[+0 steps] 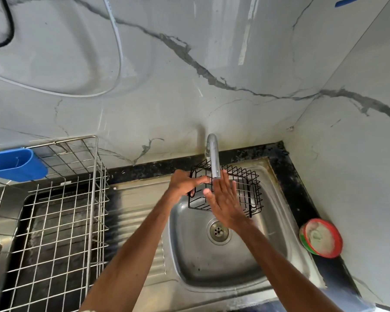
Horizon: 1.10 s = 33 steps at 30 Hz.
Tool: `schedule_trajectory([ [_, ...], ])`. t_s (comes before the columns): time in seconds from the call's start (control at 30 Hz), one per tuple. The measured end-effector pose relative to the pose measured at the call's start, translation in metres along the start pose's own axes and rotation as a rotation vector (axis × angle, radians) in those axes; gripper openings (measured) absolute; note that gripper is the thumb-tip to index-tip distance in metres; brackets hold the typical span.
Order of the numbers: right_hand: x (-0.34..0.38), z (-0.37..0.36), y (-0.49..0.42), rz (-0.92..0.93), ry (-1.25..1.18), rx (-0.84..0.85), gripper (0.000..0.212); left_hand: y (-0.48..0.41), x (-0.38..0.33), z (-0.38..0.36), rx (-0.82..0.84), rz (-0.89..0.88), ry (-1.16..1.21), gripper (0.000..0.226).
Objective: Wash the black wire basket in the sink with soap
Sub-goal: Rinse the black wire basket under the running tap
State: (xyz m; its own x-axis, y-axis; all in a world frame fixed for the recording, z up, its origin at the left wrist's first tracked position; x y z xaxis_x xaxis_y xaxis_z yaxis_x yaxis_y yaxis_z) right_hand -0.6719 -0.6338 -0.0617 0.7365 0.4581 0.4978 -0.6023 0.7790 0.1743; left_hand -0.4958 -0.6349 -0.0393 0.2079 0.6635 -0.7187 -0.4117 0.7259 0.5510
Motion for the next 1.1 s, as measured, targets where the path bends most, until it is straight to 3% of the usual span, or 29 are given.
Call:
schedule_trajectory([
  [0.13, 0.024, -0.018, 0.013, -0.005, 0.019, -0.04, 0.083, -0.009, 0.004, 0.001, 0.042, 0.011, -0.035, 0.046],
  [0.23, 0.031, -0.028, 0.043, 0.065, 0.043, -0.121, 0.08, -0.012, 0.019, 0.0, 0.053, 0.033, -0.031, 0.058],
  [0.4, 0.011, -0.037, 0.074, 0.112, 0.065, -0.09, 0.075, -0.011, 0.025, 0.003, 0.037, 0.051, -0.014, 0.06],
  [0.53, -0.027, -0.03, 0.057, -0.048, 0.045, -0.088, 0.076, -0.008, 0.027, 0.009, 0.012, 0.086, 0.02, 0.047],
  [0.67, -0.03, -0.025, 0.025, -0.215, 0.006, -0.071, 0.088, -0.004, 0.029, 0.012, 0.003, 0.108, 0.051, 0.065],
  [0.8, 0.034, -0.025, 0.015, 0.046, 0.041, -0.042, 0.085, 0.001, 0.032, 0.013, -0.041, 0.14, 0.101, 0.062],
  [0.93, 0.045, -0.033, 0.031, 0.157, 0.071, -0.071, 0.079, 0.016, 0.045, 0.021, -0.119, 0.226, 0.133, 0.063],
  [1.0, 0.02, -0.036, 0.038, 0.165, 0.07, -0.083, 0.072, 0.025, 0.056, 0.024, -0.139, 0.292, 0.2, 0.068],
  [1.1, -0.025, -0.033, 0.04, 0.039, 0.026, -0.062, 0.071, 0.038, 0.068, 0.027, -0.134, 0.357, 0.259, 0.065],
])
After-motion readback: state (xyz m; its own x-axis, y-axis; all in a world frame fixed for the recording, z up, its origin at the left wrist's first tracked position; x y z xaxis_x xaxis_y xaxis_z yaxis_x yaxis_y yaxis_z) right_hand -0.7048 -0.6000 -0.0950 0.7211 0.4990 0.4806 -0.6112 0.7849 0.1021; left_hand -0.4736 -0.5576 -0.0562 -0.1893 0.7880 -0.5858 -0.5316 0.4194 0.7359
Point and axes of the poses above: each hand's wrist, its own y-axis away from the middle knuckle, its own z-axis out of the back of the hand, x = y × z, the point moved 1 cm from there along -y, towards the middle knuckle, and after that the axes turned 2 degrees about y, right-handed, at the moved point
